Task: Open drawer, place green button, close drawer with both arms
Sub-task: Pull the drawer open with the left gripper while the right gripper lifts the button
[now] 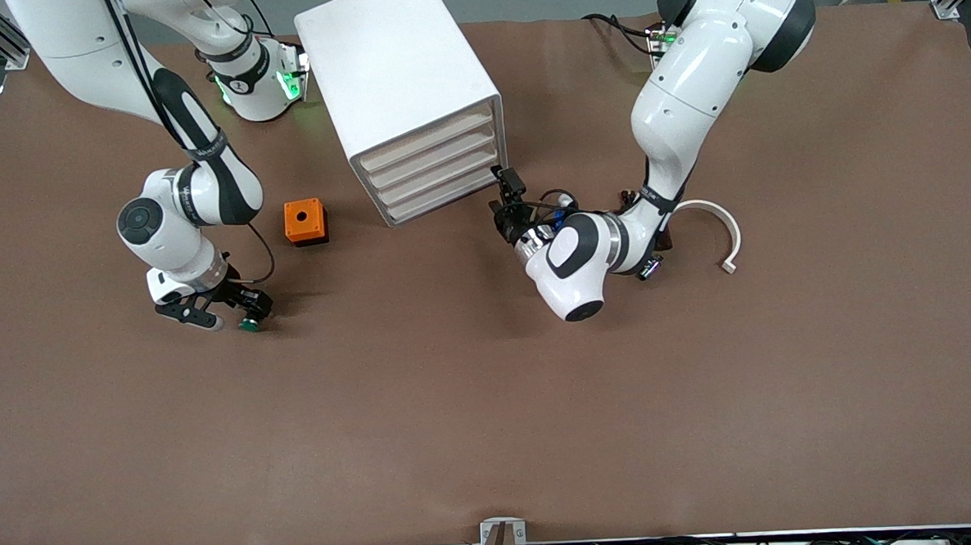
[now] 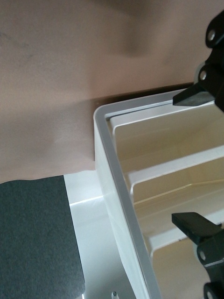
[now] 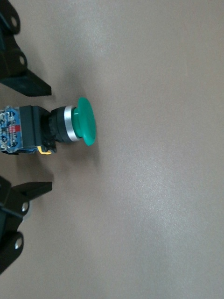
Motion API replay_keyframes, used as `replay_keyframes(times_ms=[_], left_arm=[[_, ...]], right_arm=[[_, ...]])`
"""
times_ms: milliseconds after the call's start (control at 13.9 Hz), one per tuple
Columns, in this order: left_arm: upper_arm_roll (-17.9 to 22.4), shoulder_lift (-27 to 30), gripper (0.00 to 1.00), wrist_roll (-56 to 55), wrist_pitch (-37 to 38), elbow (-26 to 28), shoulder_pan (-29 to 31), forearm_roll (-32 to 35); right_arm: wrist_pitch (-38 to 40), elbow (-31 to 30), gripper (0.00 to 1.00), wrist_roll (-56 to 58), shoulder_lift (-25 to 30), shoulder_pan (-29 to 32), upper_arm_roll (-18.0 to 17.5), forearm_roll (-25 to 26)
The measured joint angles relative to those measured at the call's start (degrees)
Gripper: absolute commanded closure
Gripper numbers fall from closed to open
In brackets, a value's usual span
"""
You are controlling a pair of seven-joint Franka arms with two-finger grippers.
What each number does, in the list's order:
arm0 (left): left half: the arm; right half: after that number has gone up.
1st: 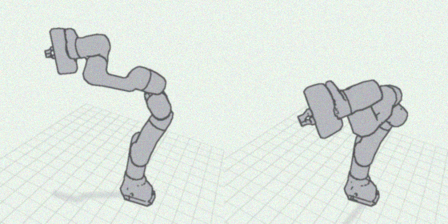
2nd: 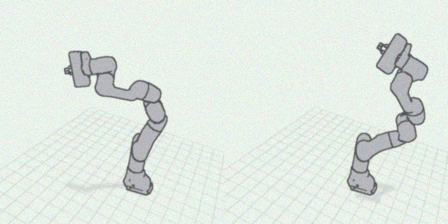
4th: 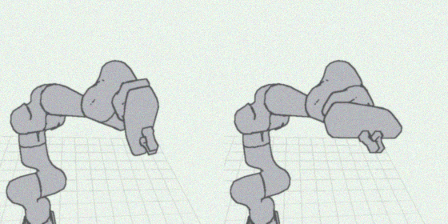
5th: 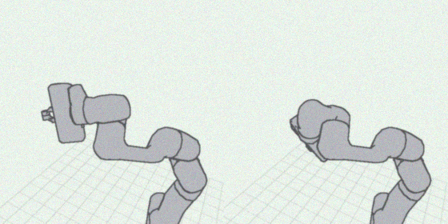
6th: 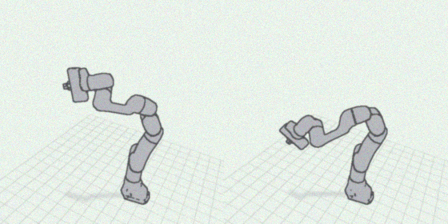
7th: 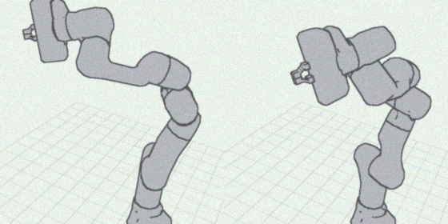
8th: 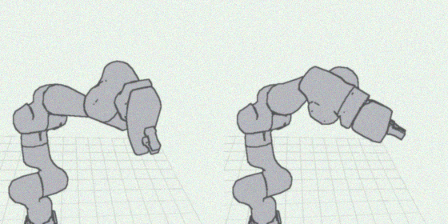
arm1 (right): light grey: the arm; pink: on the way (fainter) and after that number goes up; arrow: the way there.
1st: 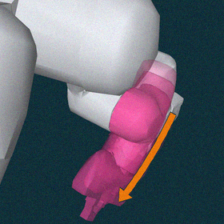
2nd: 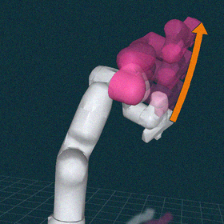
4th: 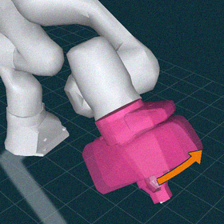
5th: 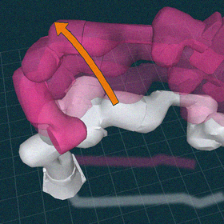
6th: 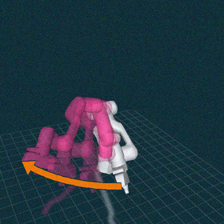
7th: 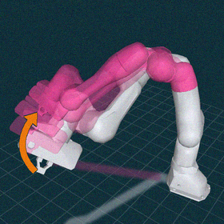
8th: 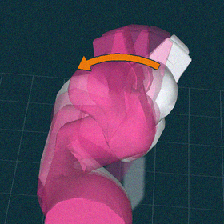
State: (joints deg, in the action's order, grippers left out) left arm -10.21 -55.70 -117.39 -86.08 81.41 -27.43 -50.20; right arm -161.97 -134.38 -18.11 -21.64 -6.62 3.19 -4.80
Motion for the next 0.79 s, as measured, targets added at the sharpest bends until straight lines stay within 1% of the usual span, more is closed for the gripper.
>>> replay_keyframes(times_ms=[72, 144, 359, 574, 646, 718, 790], left_arm=[[-0.01, -0.60, 0.00, -0.40, 0.48, -0.01, -0.32, -0.51], [-0.03, -1.01, 0.00, -1.03, 0.85, -0.02, -0.66, -0.95], [-0.05, -1.43, 0.00, -2.43, 1.57, -0.09, -1.54, -2.33], [-0.06, -1.47, 0.21, -2.69, 1.90, -0.10, -2.28, -2.67], [-0.06, -1.50, 0.31, -2.78, 1.90, -0.09, -2.49, -2.86], [-0.06, -1.59, 0.36, -2.87, 1.91, -0.09, -2.64, -3.13], [-0.06, -1.72, 0.40, -2.87, 1.93, -0.09, -2.73, -3.44]], right_arm=[[0.00, -0.01, 0.93, -0.47, 0.00, -0.05, -0.01, 0.00], [0.00, -0.01, 1.00, -0.96, 0.00, -0.16, -0.03, 0.00], [0.00, 0.01, 1.00, -4.11, 0.08, -1.15, -0.04, 0.00], [0.43, 0.11, 1.00, -5.27, 0.12, -2.09, -0.05, 0.00], [1.79, 0.44, 1.00, -5.32, 0.31, -2.15, -0.05, 0.00], [4.11, 1.10, 1.00, -5.42, 0.80, -2.17, -0.05, 0.00], [7.39, 2.12, 1.00, -5.86, 1.76, -2.17, -0.05, 0.00]])
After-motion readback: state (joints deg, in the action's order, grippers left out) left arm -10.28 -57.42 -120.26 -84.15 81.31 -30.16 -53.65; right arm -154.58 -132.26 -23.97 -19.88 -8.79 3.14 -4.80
